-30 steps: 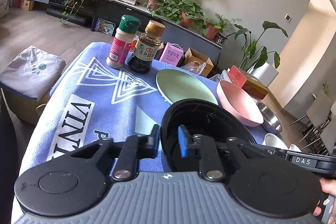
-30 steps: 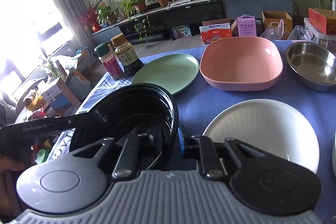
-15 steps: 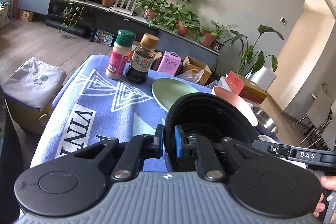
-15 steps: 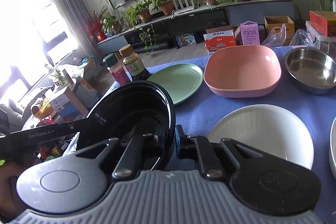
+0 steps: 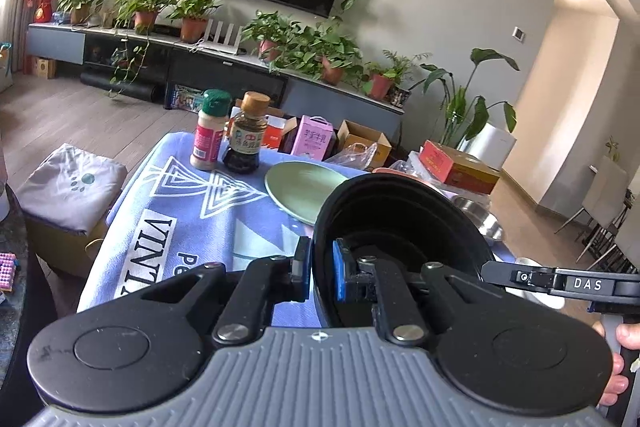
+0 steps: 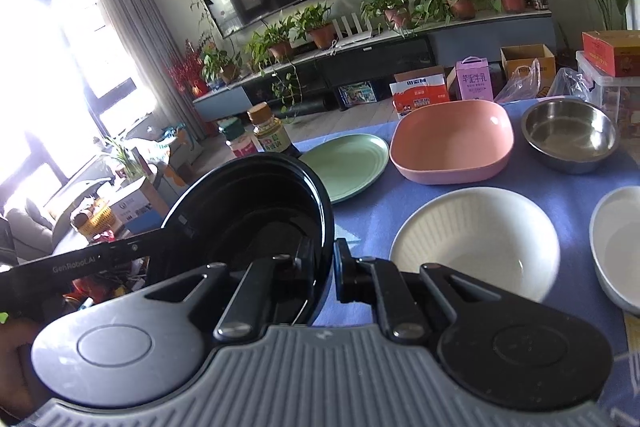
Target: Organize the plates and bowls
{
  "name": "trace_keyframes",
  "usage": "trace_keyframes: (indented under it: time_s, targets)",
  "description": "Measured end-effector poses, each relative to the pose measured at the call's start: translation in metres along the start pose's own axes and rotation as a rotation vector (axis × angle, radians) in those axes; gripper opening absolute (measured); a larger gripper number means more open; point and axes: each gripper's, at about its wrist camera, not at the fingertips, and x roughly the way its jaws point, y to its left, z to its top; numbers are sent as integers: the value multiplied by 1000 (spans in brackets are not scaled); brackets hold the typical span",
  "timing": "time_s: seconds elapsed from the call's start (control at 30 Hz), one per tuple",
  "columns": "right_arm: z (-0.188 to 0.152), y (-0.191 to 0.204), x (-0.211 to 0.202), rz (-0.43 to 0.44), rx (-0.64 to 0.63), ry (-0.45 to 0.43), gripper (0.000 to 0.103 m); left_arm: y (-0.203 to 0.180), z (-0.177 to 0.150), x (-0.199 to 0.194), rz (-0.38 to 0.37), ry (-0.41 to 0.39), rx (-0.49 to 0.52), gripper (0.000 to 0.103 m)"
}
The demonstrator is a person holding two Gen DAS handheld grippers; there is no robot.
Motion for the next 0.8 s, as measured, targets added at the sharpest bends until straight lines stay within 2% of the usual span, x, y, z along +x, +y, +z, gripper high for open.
trace_keyframes:
  time_s: [0.23, 0.8]
  targets:
    - [-3, 7, -28, -12, -18, -16, 26, -20, -7, -24, -16, -10, 28, 10]
    - [-40, 0, -69, -24, 0, -3, 27, -54, -36, -66, -74, -2, 67, 12]
